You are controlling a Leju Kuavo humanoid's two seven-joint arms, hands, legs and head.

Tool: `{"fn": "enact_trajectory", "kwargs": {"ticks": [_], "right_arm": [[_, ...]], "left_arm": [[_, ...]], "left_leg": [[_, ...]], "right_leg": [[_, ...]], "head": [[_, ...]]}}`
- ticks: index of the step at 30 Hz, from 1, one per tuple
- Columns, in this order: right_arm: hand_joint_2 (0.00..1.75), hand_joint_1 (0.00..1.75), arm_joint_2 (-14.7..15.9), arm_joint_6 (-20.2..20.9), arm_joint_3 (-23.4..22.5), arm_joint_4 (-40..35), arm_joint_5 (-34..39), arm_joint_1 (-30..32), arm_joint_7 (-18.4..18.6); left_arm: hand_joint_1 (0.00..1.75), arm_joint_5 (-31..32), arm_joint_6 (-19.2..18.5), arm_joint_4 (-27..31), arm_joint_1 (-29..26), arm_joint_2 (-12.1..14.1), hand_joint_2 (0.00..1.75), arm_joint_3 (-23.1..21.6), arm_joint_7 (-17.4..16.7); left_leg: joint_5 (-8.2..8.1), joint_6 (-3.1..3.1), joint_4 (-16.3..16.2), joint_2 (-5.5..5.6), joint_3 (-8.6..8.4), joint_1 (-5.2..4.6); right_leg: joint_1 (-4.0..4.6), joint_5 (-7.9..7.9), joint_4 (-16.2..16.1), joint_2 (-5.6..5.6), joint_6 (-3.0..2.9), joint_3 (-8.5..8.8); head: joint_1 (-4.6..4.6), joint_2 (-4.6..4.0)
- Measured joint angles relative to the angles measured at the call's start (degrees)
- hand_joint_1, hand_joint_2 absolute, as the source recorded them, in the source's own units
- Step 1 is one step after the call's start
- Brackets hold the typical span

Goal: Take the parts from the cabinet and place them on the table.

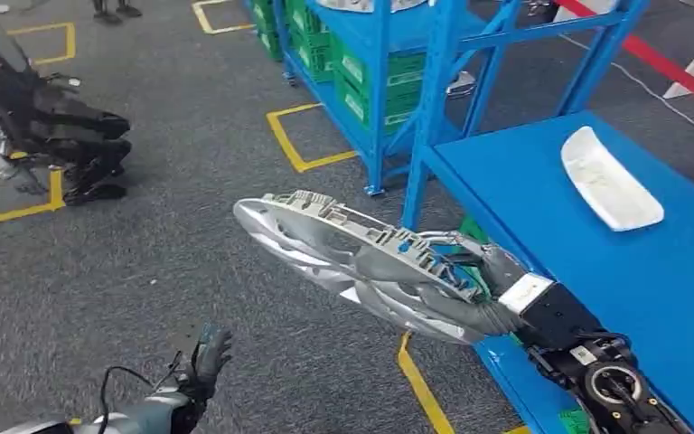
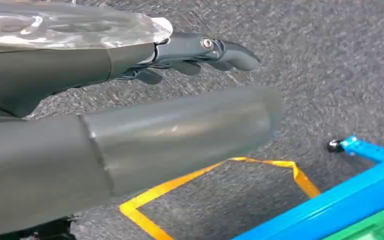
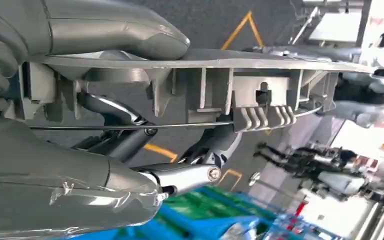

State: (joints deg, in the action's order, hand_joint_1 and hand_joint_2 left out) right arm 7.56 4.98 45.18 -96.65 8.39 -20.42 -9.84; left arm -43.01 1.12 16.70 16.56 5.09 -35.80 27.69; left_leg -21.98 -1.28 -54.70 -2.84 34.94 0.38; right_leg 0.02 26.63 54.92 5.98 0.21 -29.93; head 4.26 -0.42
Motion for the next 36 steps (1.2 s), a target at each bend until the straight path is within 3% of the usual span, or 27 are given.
{"fn": "enact_trajectory", "kwargs": {"ticks": [2,3,4,5,7,8,9,11,12,13,14,17,18,19,20,21,23,24,25,27,28,29,30,33,34,35,36], "right_arm": [[1.75,1.75,0.0,0.0,0.0,0.0,0.0,0.0,0.0],[1.75,1.75,0.0,0.0,-0.1,-0.2,0.0,0.0,0.0],[1.75,1.75,0.0,0.1,-0.1,-0.3,-0.3,0.1,0.0],[1.75,1.75,0.0,0.2,-0.1,-0.5,-0.3,0.1,0.0],[1.75,1.75,0.0,0.2,-0.3,-0.5,-0.4,0.3,0.0],[1.75,1.75,0.0,0.2,-0.3,-0.5,-0.4,0.5,0.0],[1.75,1.75,0.0,0.2,-0.3,-0.5,-0.5,0.7,0.0],[1.75,1.75,0.0,0.4,-0.3,-0.5,-0.5,0.8,0.0],[1.75,1.75,0.0,0.5,-0.4,-0.5,-0.5,0.8,0.0],[1.75,1.75,0.0,0.5,-0.4,-0.5,-0.6,0.8,0.0],[1.75,1.75,0.0,0.5,-0.4,-0.5,-0.6,0.8,-0.1],[1.75,1.75,0.0,0.5,-0.4,-0.7,-0.6,0.7,-0.1],[1.75,1.75,0.0,0.5,-0.4,-0.9,-0.6,0.7,-0.1],[1.75,1.75,0.0,0.5,-0.4,-0.9,-0.6,0.6,-0.1],[1.75,1.75,0.0,0.6,-0.4,-1.0,-0.7,0.7,-0.1],[1.75,1.75,0.0,0.5,-0.4,-1.0,-0.7,0.6,-0.1],[1.75,1.75,0.0,0.5,-0.5,-1.0,-0.7,0.7,-0.1],[1.75,1.75,0.0,0.5,-0.4,-1.0,-0.7,0.7,0.0],[1.75,1.75,0.0,0.5,-0.4,-1.0,-0.7,0.7,0.0],[1.75,1.75,0.0,0.5,-0.4,-1.0,-0.7,0.7,0.0],[1.75,1.75,0.0,0.5,-0.4,-1.1,-0.7,0.7,0.0],[1.75,1.75,0.0,0.4,-0.5,-1.4,-0.8,0.8,0.0],[1.75,1.75,0.0,0.4,-0.5,-1.4,-0.8,0.6,0.1],[1.75,1.75,0.0,0.3,-0.5,-1.8,-0.8,0.7,0.1],[1.75,1.75,0.0,0.3,-0.6,-2.0,-0.8,0.7,0.1],[1.75,1.75,0.0,0.3,-0.6,-2.0,-0.8,0.7,0.1],[1.75,1.75,0.0,0.2,-0.7,-2.0,-0.8,0.7,0.1]], "left_arm": [[0.0,-0.1,-0.3,0.0,-0.2,0.2,0.0,0.0,-0.2],[0.0,-0.1,-0.4,0.0,-0.2,0.3,0.0,0.0,-0.4],[0.0,0.0,-0.4,0.0,-0.3,0.2,0.0,0.0,-0.4],[0.0,0.1,-0.4,0.0,-0.2,0.2,0.0,0.0,-0.5],[0.0,0.2,-0.5,0.0,-0.1,0.3,0.0,0.0,-0.6],[0.0,0.2,-0.6,0.0,-0.2,0.3,0.0,0.0,-0.9],[0.0,0.2,-0.7,0.0,-0.2,0.2,0.0,0.0,-1.1],[0.0,0.2,-0.8,0.0,-0.3,0.2,0.0,0.0,-1.3],[0.0,0.2,-0.8,0.0,-0.3,0.2,0.0,0.0,-1.3],[0.0,0.3,-0.8,0.0,-0.3,0.0,0.0,0.0,-1.3],[0.0,0.3,-0.7,0.0,-0.2,0.0,0.0,0.0,-1.3],[0.0,0.4,-0.6,0.0,-0.7,0.1,0.0,0.0,-1.3],[0.0,0.4,-0.5,0.0,-0.9,0.2,0.0,0.0,-1.3],[0.0,0.4,-0.5,0.0,-1.0,0.3,0.0,0.0,-1.3],[0.0,0.5,-0.5,0.0,-0.8,0.3,0.0,0.0,-1.2],[0.0,0.4,-0.5,0.0,-0.6,0.4,0.0,0.0,-1.2],[0.0,0.4,-0.5,0.0,-0.6,0.3,0.0,0.0,-1.2],[0.0,0.4,-0.5,0.0,-0.7,0.3,0.0,0.0,-1.2],[0.0,0.4,-0.5,0.0,-0.8,0.3,0.0,0.0,-1.2],[0.0,0.5,-0.3,0.0,-0.7,0.4,0.0,0.0,-1.2],[0.0,0.5,-0.3,0.0,-0.7,0.5,0.0,0.0,-1.2],[0.0,0.6,-0.3,0.0,-0.5,0.4,0.0,0.0,-1.2],[0.0,0.6,-0.3,0.0,-0.4,0.4,0.0,0.0,-1.1],[0.0,0.6,-0.2,0.0,-0.6,0.5,0.0,0.0,-1.1],[0.0,0.6,-0.2,0.0,-0.6,0.5,0.0,0.0,-1.1],[0.0,0.7,-0.2,0.0,-0.5,0.4,0.0,0.0,-1.1],[0.0,0.7,-0.2,0.0,-0.3,0.4,0.0,0.0,-1.1]], "left_leg": [[-0.17,0.61,0.0,1.23,0.04,-0.37],[0.04,1.1,0.3,1.9,-0.32,0.11],[0.05,1.28,0.4,2.55,-0.47,0.22],[-0.02,1.86,0.4,2.94,-0.52,0.24],[-0.06,2.1,0.4,4.2,-0.54,0.13],[-0.09,2.16,0.4,5.08,-0.56,-0.01],[-0.11,2.17,0.3,6.0,-0.63,-0.1],[-0.19,2.16,0.1,7.84,-0.77,-0.13],[-0.27,2.07,0.0,8.81,-0.89,-0.09],[-0.36,1.95,0.0,9.49,-0.8,0.09],[-0.28,1.72,-0.2,10.15,-0.58,-0.17],[0.35,0.49,0.3,12.65,0.01,0.6],[0.5,0.12,0.4,13.53,0.1,0.22],[-0.22,0.22,-0.4,10.64,0.22,0.18],[-1.96,-0.1,-2.9,6.67,1.41,-0.2],[-4.23,-0.38,-7.4,4.73,3.76,-0.13],[-7.43,-0.74,-16.3,3.5,8.42,0.15],[-7.43,-0.92,-18.2,3.29,9.54,0.28],[-6.17,-1.06,-17.0,3.15,9.07,0.44],[-1.3,-1.16,-7.3,2.15,4.07,0.63],[0.77,-1.18,-1.5,0.22,0.79,0.63],[0.22,-0.83,0.2,-1.18,-0.1,-0.03],[0.65,-0.02,0.5,-0.08,0.06,0.0],[0.29,1.19,0.3,1.71,0.13,-0.11],[0.39,1.55,0.5,2.35,-0.22,0.27],[0.32,1.85,0.5,2.84,-0.3,0.23],[0.34,2.27,0.5,3.44,-0.33,0.2]], "right_leg": [[-0.05,0.27,-0.2,1.18,0.52,0.54],[-0.2,0.68,0.0,1.45,0.9,0.57],[-0.57,1.86,1.4,-1.61,1.19,-0.12],[-0.6,3.92,4.9,-3.81,1.09,-1.52],[-0.56,8.02,14.8,-5.51,1.2,-6.27],[-0.56,9.02,18.9,-5.8,1.24,-8.48],[-0.55,8.41,19.7,-5.84,1.11,-9.31],[-0.54,3.82,13.7,-6.18,0.64,-7.27],[-0.54,0.34,7.8,-7.35,0.3,-4.85],[-0.63,-1.9,3.0,-10.41,0.06,-3.11],[-0.95,-1.22,1.9,-12.12,-0.13,-2.37],[-0.54,-0.96,0.9,-10.2,-0.01,-1.3],[-0.91,-1.25,0.1,-9.29,-0.39,-0.92],[-1.13,-1.6,-0.6,-8.22,-0.58,-0.37],[-1.0,-1.75,-1.0,-7.55,-0.96,-0.17],[-0.8,-1.77,-1.0,-6.57,-1.1,-0.18],[-0.64,-1.67,-1.0,-4.76,-1.16,-0.22],[-0.64,-1.59,-1.0,-3.91,-1.11,-0.23],[-0.65,-1.5,-1.0,-3.12,-1.04,-0.17],[-0.72,-1.2,-0.9,-1.57,-0.65,0.07],[-0.74,-0.93,-0.8,-0.9,-0.36,0.32],[-0.27,-0.64,-0.8,-0.39,0.09,0.29],[-0.19,-0.44,-0.7,0.1,0.38,0.4],[-0.22,0.09,-0.8,1.64,1.25,1.14],[-0.67,0.69,-0.5,0.36,1.7,0.75],[-0.77,2.3,1.8,-2.69,1.78,0.03],[-0.78,4.89,6.6,-4.45,1.74,-2.18]], "head": [[-0.28,0.0],[-0.24,0.0],[-0.44,0.0],[-0.79,0.0],[-1.16,0.0],[-1.22,0.0],[-1.18,0.0],[-1.22,0.0],[-1.27,0.0],[-1.37,0.0],[-1.24,0.0],[-1.4,0.0],[-1.31,0.0],[-1.16,0.0],[-0.55,0.0],[-0.48,0.0],[-0.46,0.0],[-0.31,0.0],[-0.19,0.0],[-0.09,0.0],[0.0,0.0],[0.2,0.0],[-0.04,0.0],[-0.52,0.0],[-0.55,0.0],[-0.87,0.0],[-1.14,0.0]]}}
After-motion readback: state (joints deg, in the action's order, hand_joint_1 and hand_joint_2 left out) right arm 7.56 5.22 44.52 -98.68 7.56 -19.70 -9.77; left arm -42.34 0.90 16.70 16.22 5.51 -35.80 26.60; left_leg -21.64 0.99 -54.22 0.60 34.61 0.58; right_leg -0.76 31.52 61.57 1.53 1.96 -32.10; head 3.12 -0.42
